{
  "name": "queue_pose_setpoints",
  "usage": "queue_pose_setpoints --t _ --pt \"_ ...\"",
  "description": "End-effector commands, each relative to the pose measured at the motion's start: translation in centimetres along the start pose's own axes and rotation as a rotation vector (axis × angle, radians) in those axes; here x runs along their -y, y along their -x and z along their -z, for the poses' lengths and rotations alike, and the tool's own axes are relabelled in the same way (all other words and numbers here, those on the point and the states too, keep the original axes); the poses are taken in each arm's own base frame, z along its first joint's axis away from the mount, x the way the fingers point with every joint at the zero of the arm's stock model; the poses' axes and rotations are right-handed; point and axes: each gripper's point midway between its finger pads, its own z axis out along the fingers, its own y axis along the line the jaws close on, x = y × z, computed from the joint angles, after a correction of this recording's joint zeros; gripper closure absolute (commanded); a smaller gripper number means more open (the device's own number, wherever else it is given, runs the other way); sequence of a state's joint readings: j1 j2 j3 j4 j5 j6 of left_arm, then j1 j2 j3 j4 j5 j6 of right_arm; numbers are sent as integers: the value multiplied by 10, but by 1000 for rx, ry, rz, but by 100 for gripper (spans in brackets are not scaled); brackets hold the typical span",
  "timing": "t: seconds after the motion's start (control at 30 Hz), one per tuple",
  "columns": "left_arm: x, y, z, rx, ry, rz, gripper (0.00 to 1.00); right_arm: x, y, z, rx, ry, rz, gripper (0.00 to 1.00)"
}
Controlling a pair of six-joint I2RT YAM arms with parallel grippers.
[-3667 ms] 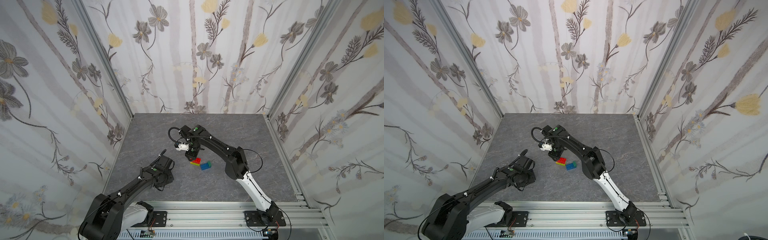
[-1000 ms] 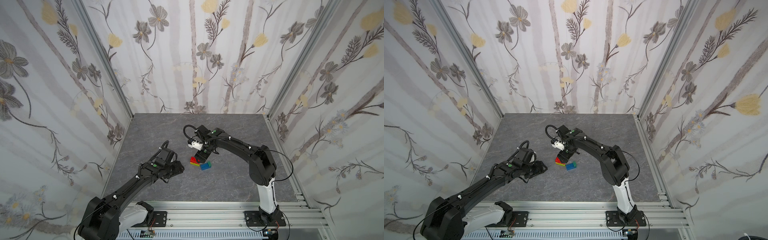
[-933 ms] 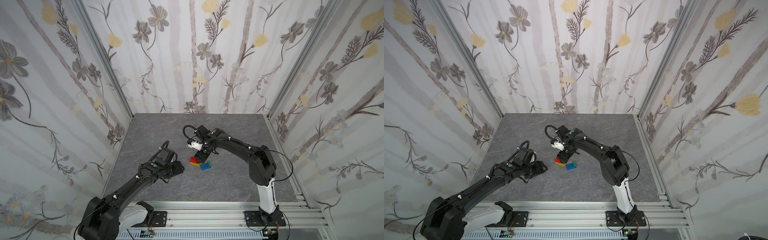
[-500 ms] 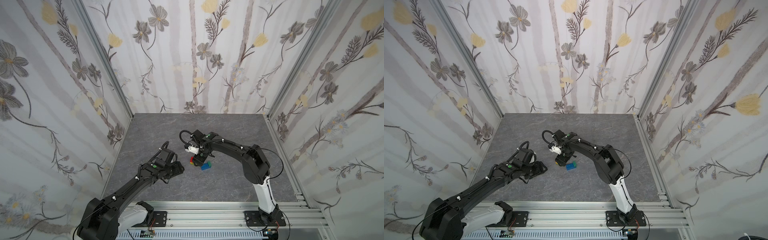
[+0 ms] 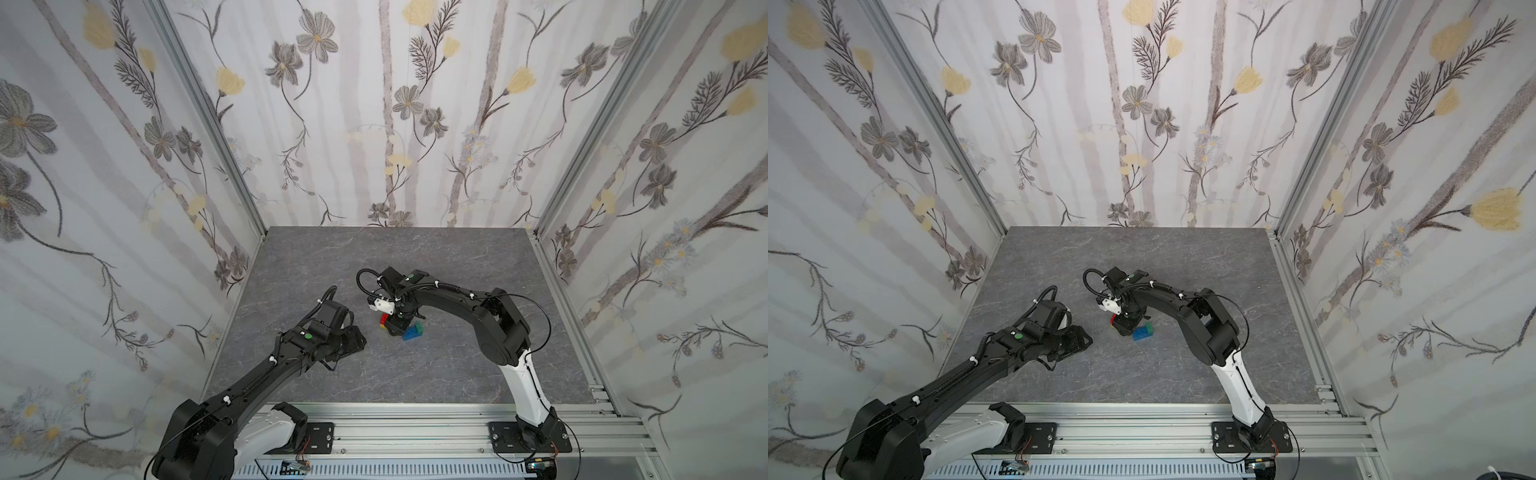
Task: Assemble the number 5 with lego
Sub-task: Pick up the lego brick from the center of the board.
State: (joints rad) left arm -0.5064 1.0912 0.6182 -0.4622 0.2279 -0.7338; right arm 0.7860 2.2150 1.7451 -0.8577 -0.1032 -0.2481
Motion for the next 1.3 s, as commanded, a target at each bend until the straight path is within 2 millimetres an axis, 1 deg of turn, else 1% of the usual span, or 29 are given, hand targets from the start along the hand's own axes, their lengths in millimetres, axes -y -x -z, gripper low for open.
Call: queue_pose_setpoints --t 0.0,0.13,0.2,0.37,0.4,0.43,0.5,0.57,0.67,0.77,0.87,0.93,0.97,1.13,1.27 --pt "-4 1 0 14 13 9 44 1 -3 -2 -16 -20 -9 45" --pt "-6 0 0 21 15 16 44 2 -6 -4 -26 -39 -5 48" --pt "-6 1 0 25 13 18 44 4 -8 -5 -32 -49 -6 52" --pt "-8 0 0 27 14 23 45 4 -10 -8 -34 -52 -11 56" --pt "-8 0 0 29 15 24 45 4 -10 -9 -33 -55 -12 58" --pt "-8 0 0 28 15 25 45 4 -11 -10 -33 -58 -13 59" --pt "-10 -1 0 29 17 26 45 4 -12 -12 -39 -63 -11 62" --pt "-10 -1 0 32 18 26 45 3 -13 -13 -40 -69 -8 62" --pt "-12 -2 0 31 23 27 45 1 -13 -14 -44 -77 -2 69" --pt "-12 -2 0 32 22 28 45 -2 -12 -15 -41 -77 1 70" --pt "-13 -2 0 34 24 29 45 -4 -12 -18 -44 -83 4 79" --pt "-14 -3 0 34 26 29 45 -5 -11 -18 -43 -86 4 86" --pt "-15 -3 0 36 26 29 45 -6 -11 -18 -43 -85 6 86" --pt "-17 -4 0 38 29 30 45 -7 -5 -9 -20 -93 9 87" --pt "-17 -5 0 35 28 30 45 -5 2 9 23 -109 12 87"
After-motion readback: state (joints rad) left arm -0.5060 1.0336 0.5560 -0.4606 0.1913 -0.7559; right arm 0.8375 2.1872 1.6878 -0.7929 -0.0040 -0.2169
